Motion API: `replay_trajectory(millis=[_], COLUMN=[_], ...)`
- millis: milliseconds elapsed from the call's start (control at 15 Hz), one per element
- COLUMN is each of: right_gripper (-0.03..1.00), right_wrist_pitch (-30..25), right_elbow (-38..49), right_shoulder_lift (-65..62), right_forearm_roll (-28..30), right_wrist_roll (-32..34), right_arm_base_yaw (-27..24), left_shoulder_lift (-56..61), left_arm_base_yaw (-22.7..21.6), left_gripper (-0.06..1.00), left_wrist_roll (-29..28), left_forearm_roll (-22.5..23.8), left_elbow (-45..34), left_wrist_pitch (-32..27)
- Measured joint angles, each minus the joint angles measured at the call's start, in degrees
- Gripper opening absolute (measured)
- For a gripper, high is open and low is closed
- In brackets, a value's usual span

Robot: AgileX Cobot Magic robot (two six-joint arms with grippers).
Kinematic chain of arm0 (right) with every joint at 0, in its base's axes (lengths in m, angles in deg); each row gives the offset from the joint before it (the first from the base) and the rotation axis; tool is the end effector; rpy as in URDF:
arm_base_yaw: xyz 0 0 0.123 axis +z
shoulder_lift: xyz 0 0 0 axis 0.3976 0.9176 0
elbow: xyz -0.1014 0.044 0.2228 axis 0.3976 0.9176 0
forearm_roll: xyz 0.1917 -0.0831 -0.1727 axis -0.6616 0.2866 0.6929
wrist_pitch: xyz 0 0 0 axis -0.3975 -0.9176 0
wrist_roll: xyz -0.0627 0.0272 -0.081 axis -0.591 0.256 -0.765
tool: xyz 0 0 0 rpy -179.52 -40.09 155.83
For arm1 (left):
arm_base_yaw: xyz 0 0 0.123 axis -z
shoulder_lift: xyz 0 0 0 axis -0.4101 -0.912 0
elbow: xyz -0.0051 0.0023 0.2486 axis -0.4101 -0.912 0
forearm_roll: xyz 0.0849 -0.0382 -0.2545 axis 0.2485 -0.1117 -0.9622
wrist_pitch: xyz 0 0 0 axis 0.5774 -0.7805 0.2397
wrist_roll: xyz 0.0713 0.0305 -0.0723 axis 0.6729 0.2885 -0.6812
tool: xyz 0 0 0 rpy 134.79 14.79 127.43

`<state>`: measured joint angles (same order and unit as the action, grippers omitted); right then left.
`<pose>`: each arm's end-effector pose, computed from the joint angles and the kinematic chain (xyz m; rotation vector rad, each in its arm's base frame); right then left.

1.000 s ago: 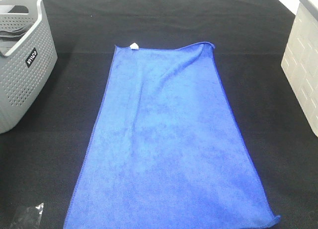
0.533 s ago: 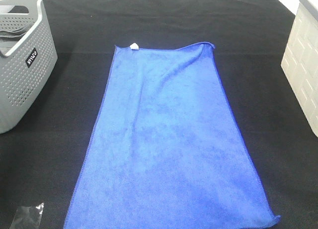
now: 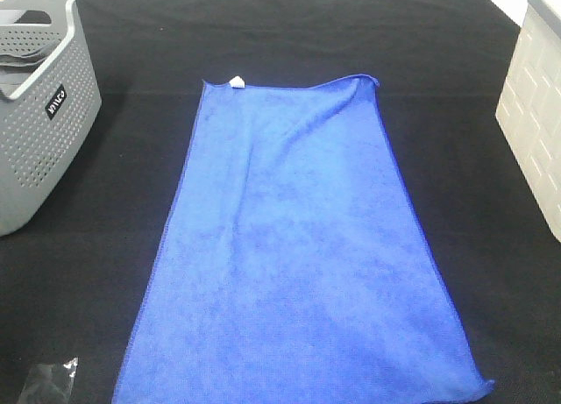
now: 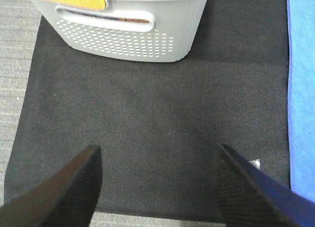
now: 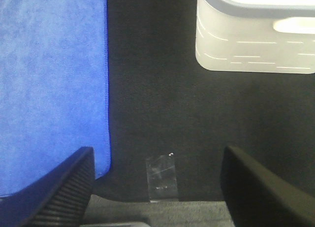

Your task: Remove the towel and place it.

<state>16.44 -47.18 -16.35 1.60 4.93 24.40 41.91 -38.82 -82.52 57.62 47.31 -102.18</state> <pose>0.1468 -0.0002 0.3344 0.0964 2.4432 0.0138 0.1511 0.0324 0.3136 -0.1869 2.4234 0.0733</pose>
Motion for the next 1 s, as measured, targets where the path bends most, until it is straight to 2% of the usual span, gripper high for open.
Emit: replay_trajectory(millis=[67,400,467,733,1000], right_gripper=[0.68,0.68,0.68,0.68,0.68], right_wrist_pitch=[-0.06,0.00,0.29,3.50,4.64], right_elbow=[2.75,8.48,10.54,17.82,22.29], right_shoulder_lift=[-7.05,-13.64,-15.41,-24.06,-35.18], right_forearm_roll=[0.80,4.07,4.24,4.24,4.24], right_wrist_roll=[0.57,1.38,1.20,-1.60,-4.93], right_arm_base_yaw=[0.00,0.00,0.00,0.00,0.00], left_shoulder_lift=[5.61,15.99,17.25,18.74,27.73], left_arm_base_yaw=[0.00,0.00,0.17,5.90,6.42], left_gripper=[0.61,0.61,0.61,0.61,0.61], left_wrist_roll=[-0.17,-0.17,-0.17,1.15,0.80], left_forearm_roll=[1.15,1.15,1.15,2.58,2.86], left_elbow=[-3.95,-9.68,-10.83,-12.61,-14.73], left_wrist_pitch=[2.46,5.67,5.90,4.76,3.72])
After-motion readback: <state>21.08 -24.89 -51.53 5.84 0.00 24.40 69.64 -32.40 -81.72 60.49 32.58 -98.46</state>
